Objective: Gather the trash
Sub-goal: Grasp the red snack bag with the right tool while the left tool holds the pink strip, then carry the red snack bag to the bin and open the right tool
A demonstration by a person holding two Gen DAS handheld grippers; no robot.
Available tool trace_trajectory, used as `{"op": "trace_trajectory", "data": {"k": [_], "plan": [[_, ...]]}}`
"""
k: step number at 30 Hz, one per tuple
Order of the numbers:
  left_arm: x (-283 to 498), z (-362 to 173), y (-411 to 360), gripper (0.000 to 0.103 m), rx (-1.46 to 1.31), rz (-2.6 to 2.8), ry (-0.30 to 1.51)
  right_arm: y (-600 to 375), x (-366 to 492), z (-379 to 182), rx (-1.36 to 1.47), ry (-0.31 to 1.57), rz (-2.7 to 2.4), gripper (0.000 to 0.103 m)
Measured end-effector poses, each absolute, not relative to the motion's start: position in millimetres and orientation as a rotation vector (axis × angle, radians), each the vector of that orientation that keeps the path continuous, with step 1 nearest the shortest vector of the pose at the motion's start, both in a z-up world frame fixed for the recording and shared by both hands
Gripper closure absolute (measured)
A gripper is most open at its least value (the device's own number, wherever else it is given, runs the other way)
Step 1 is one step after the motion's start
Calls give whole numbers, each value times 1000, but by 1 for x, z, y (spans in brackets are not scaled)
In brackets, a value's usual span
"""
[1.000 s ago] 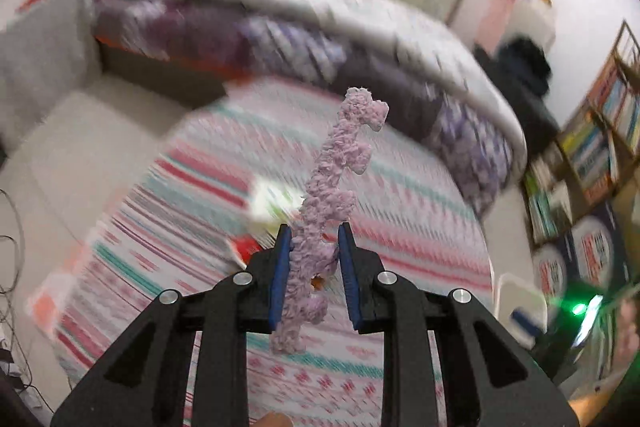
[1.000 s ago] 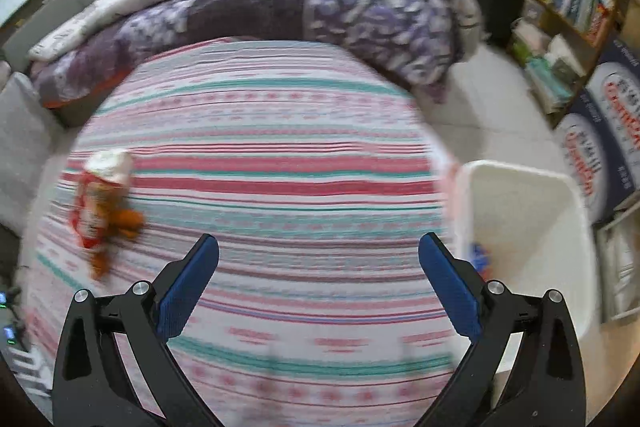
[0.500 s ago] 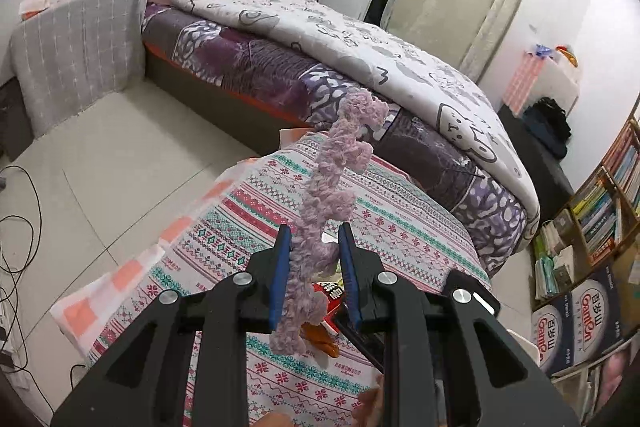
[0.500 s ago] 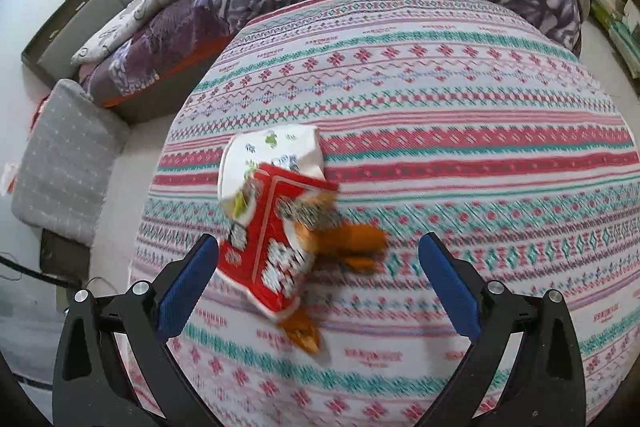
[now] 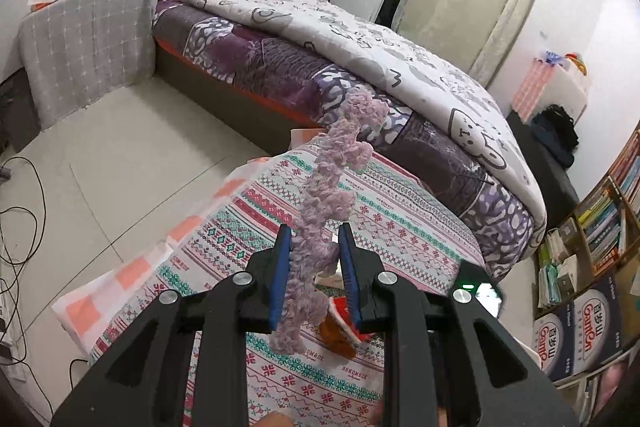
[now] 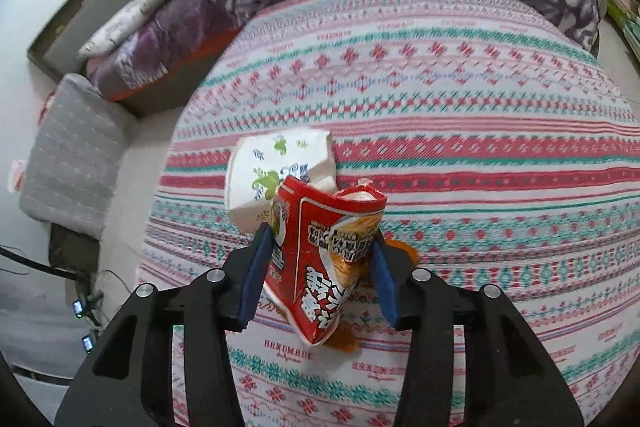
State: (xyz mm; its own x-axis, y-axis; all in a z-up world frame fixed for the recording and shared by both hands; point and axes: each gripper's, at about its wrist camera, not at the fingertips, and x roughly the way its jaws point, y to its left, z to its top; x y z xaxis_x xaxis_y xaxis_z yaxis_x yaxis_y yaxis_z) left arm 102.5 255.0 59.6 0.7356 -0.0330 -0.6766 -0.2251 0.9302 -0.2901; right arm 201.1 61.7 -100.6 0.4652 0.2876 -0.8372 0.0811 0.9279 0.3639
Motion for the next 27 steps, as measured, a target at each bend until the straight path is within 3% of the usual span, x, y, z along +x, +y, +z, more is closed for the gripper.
{"op": "trace_trajectory", "data": {"k": [13, 27], "plan": [[105, 50, 198, 78, -257, 112, 722, -4, 155, -24, 223, 831, 101, 59], [110, 30, 123, 78, -128, 71, 733, -77, 122, -6, 162, 724, -1, 58]]}}
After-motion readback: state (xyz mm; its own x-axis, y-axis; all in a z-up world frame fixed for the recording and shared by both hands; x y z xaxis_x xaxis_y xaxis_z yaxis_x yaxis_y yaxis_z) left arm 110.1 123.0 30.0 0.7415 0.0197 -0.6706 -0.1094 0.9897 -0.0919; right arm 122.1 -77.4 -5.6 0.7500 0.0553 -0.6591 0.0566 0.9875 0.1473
